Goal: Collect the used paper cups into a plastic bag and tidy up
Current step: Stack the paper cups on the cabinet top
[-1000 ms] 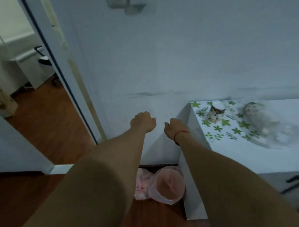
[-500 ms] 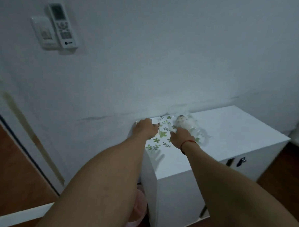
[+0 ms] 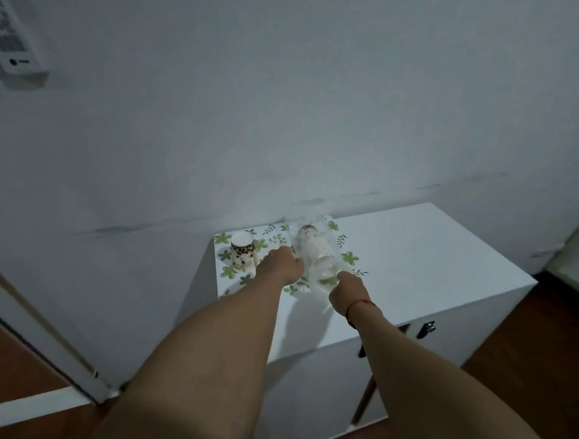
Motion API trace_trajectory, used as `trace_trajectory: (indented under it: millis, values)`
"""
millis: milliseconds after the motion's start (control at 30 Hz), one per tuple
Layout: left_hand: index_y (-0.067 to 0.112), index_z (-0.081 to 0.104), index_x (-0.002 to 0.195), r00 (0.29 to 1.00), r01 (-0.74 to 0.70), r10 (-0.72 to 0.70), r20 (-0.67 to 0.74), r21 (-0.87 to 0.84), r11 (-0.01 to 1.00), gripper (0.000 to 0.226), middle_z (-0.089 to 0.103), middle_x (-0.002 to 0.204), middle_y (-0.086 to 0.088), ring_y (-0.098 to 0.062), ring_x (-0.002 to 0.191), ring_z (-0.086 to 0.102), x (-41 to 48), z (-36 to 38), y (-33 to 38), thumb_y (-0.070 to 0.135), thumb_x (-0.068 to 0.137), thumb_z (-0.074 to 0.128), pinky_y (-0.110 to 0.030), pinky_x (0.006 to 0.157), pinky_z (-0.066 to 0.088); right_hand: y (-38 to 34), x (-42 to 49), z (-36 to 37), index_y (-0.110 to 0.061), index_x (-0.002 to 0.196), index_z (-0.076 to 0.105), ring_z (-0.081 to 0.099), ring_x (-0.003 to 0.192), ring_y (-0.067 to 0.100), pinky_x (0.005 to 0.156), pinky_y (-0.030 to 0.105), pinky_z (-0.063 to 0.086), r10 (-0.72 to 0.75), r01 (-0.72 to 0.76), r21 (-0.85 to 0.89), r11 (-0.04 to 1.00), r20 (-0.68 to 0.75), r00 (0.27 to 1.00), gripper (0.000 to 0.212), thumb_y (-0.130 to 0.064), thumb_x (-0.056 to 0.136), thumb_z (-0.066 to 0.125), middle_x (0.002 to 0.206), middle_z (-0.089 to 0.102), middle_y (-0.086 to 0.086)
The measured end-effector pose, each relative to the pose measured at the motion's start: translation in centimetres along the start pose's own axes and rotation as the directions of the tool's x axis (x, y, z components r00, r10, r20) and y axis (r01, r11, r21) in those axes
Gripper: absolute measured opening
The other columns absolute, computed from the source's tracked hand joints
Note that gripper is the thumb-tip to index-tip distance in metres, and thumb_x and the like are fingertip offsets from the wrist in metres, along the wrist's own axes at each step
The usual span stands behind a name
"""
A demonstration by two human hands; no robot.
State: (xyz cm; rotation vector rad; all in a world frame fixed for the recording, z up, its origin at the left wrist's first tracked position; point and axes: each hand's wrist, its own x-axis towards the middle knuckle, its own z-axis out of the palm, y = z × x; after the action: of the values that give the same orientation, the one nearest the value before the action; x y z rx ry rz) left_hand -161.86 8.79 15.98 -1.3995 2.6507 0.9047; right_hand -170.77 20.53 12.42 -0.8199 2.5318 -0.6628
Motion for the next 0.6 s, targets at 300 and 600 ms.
trace_trajectory:
  millis: [300,600]
  values:
    - [0.023,0.024,0.154,1.000,0.004,-0.003,0.012,-0.138,0.990,0.058,0.031,0.157,-0.010,-0.033,0.140,0.037,10.2,2.7,4.8,0.044,0.100,0.034,-0.044,0.113,0.035,2.3,6.6,0.7,-0.009,0.139,0.045,0.047,0.130,0.028,0.108,0.032,0.037,-0.056,0.059,0.118,0.991,-0.028,0.998,0.043,-0.012,0.097,0.042,0.142,0.050,0.010]
    - [0.022,0.046,0.144,0.995,0.103,-0.094,0.043,-0.335,0.937,0.049,0.042,0.150,-0.011,-0.029,0.133,0.047,14.8,5.7,5.6,0.020,0.096,0.053,-0.029,0.107,0.038,2.9,11.4,0.2,0.001,0.124,0.049,0.051,0.118,0.031,0.092,0.034,0.044,-0.142,0.141,-0.020,0.990,-0.084,0.986,0.031,-0.007,0.095,0.042,0.133,0.049,0.016]
